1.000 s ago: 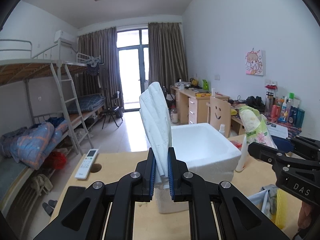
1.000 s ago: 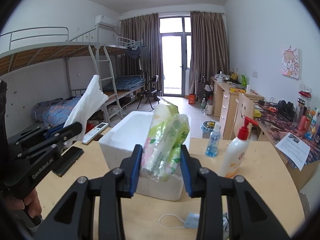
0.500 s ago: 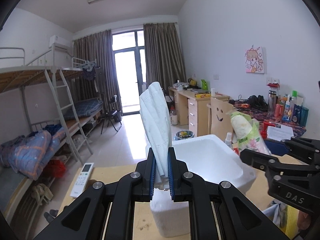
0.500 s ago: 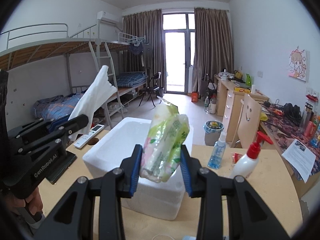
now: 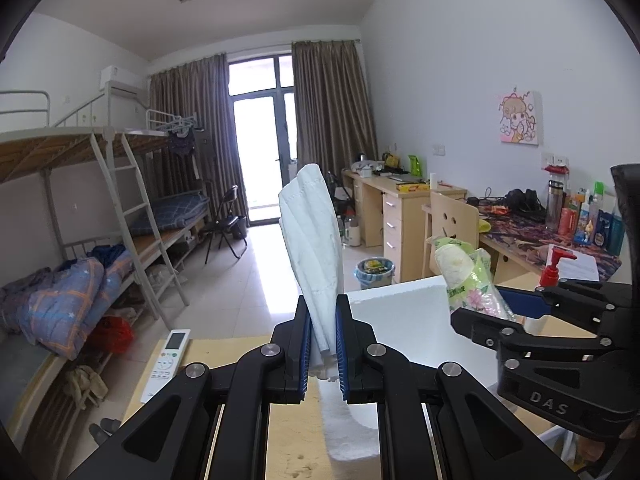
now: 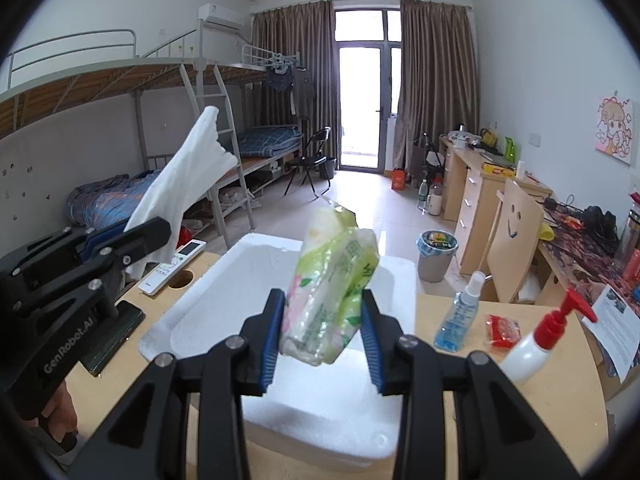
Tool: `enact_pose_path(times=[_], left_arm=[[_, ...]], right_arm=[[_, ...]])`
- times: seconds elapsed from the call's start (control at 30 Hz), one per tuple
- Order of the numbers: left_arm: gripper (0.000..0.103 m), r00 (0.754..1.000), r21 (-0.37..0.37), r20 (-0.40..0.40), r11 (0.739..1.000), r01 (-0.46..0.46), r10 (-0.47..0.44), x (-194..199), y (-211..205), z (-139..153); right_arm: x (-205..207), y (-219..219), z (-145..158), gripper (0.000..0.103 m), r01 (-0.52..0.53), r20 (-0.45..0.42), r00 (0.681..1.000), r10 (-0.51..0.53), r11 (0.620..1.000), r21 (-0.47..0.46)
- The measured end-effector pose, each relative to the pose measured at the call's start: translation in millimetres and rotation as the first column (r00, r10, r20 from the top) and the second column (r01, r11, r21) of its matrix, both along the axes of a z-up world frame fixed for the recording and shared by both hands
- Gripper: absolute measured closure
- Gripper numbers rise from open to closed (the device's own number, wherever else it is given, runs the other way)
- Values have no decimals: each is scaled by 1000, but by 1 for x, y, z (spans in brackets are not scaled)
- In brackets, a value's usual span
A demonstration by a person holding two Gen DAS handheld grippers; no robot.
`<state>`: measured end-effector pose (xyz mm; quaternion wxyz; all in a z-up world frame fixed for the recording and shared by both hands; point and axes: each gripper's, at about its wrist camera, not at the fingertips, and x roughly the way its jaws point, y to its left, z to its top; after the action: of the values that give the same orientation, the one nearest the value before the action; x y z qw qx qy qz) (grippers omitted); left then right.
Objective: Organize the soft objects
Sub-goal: 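Open the right gripper to drop the green packet into the foam box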
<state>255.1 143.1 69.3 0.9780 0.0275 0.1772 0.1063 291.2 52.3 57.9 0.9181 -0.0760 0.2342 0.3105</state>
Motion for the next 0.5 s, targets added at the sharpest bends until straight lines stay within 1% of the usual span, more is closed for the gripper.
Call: enact_pose_path(times=[0.07, 0.27, 0.33, 0.4, 0.43, 0.47, 0.5], left_arm=[[91, 1000, 12, -1, 1000, -8, 8, -1, 3, 0], [91, 1000, 3, -3, 1000, -24, 24, -1, 8, 1], [91, 1000, 4, -4, 1000, -23, 23, -1, 7, 1], [91, 1000, 2, -9, 1000, -19, 19, -1, 7, 1], [91, 1000, 2, -12, 1000, -18, 18, -1, 7, 0], [91, 1000, 2, -13, 1000, -18, 18, -1, 6, -1], [91, 1000, 2, -12, 1000, -18, 18, 0, 5, 0]], right_arm=[[4, 5, 0, 61, -5, -3, 1000, 5, 1000, -6], [9, 15, -4, 61, -22, -23, 1000, 22, 1000, -17], [9, 17, -3, 55, -20, -20, 1000, 20, 999, -25], [12, 16, -1, 40, -18, -10, 1000, 17, 999, -32], [13, 15, 0, 36, -17, -4, 1000, 17, 999, -30], [13, 14, 1, 30, -17, -2, 1000, 16, 999, -32], [14, 13, 1, 28, -11, -1, 1000, 11, 999, -35]])
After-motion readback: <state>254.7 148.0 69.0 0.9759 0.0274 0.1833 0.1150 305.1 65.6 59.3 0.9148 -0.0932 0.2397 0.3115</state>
